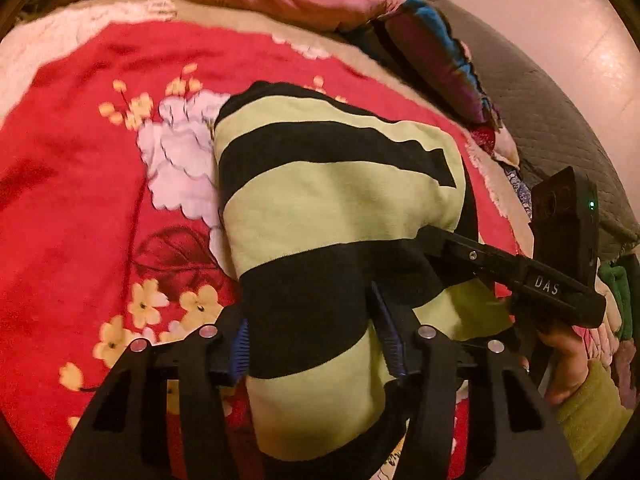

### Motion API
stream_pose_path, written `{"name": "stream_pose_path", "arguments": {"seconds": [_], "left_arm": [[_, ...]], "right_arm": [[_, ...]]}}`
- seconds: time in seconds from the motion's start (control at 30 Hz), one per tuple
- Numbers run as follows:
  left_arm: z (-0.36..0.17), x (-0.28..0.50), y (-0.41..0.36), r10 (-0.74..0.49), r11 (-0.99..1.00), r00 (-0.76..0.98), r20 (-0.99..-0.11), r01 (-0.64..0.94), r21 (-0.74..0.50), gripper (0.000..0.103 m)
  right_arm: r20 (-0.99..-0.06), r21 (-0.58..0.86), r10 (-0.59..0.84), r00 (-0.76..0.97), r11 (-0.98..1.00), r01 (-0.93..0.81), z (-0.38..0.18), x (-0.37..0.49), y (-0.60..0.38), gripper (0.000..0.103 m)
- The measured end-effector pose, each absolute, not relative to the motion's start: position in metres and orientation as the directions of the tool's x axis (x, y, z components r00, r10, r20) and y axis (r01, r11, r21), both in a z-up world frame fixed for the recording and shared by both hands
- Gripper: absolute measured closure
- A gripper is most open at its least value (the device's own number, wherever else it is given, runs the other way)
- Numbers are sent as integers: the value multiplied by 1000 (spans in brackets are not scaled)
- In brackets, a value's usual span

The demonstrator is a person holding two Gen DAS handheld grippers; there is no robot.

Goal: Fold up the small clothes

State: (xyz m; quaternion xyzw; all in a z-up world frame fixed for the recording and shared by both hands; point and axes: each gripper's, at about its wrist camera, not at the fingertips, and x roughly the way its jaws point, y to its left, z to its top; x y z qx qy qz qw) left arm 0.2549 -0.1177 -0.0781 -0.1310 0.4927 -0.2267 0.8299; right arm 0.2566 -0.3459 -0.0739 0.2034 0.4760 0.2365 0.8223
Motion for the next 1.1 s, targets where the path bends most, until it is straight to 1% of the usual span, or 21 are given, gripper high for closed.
{"name": "stream_pose_path", "arguments": {"seconds": [0.1,0.2,0.27,0.33,0.4,0.47,0.5,0.57,0.6,0.67,0.7,0.83,1.0,1.03,1.07,1.1], "left_arm": [[-60,246,-109,-467,884,454,-759,253,-393,53],[-51,239,-92,-450,893,464,-763,236,-383,53],[-50,234,-84,-433,901,465,-772,221,-372,53],[-54,226,-76,-395,918,469,-790,212,-334,53],[-62,223,-67,-384,924,457,-802,193,-331,53],[-71,223,-55,-379,925,442,-813,171,-338,52],[-73,223,-53,-380,925,440,-814,170,-340,50],[-75,223,-53,-378,926,445,-812,174,-335,46],[-75,221,-52,-378,926,447,-811,182,-331,45],[-75,221,-54,-376,927,450,-810,185,-327,42],[-76,220,-53,-375,927,450,-810,184,-327,42],[-77,219,-50,-368,930,450,-814,174,-324,34],[-71,215,-46,-363,932,455,-813,167,-323,33],[-69,214,-45,-361,933,460,-811,167,-320,31],[-66,213,-43,-356,934,466,-810,165,-316,27],[-62,211,-41,-349,937,476,-807,164,-309,26]], "right_arm": [[-671,565,599,438,795,-220,-62,250,-335,51],[-668,554,605,433,793,-254,-55,242,-316,51],[-667,556,613,423,788,-265,-56,238,-302,51],[-676,549,613,409,789,-276,-61,236,-289,51],[-690,540,606,394,795,-276,-67,236,-278,51],[-719,509,576,388,817,-270,-73,234,-268,48],[-731,493,558,392,830,-263,-74,233,-267,47],[-746,484,532,400,846,-224,-77,232,-269,41],[-753,477,520,403,854,-209,-78,230,-271,40],[-771,449,484,413,874,-186,-78,230,-273,33],[-781,433,466,417,884,-177,-79,230,-274,33],[-784,426,453,424,890,-163,-79,227,-276,28],[-780,411,428,456,901,-142,-68,220,-278,25],[-779,407,423,463,903,-141,-64,219,-277,19],[-776,400,417,473,905,-141,-59,217,-278,16],[-773,393,408,486,909,-139,-54,214,-279,16]]}}
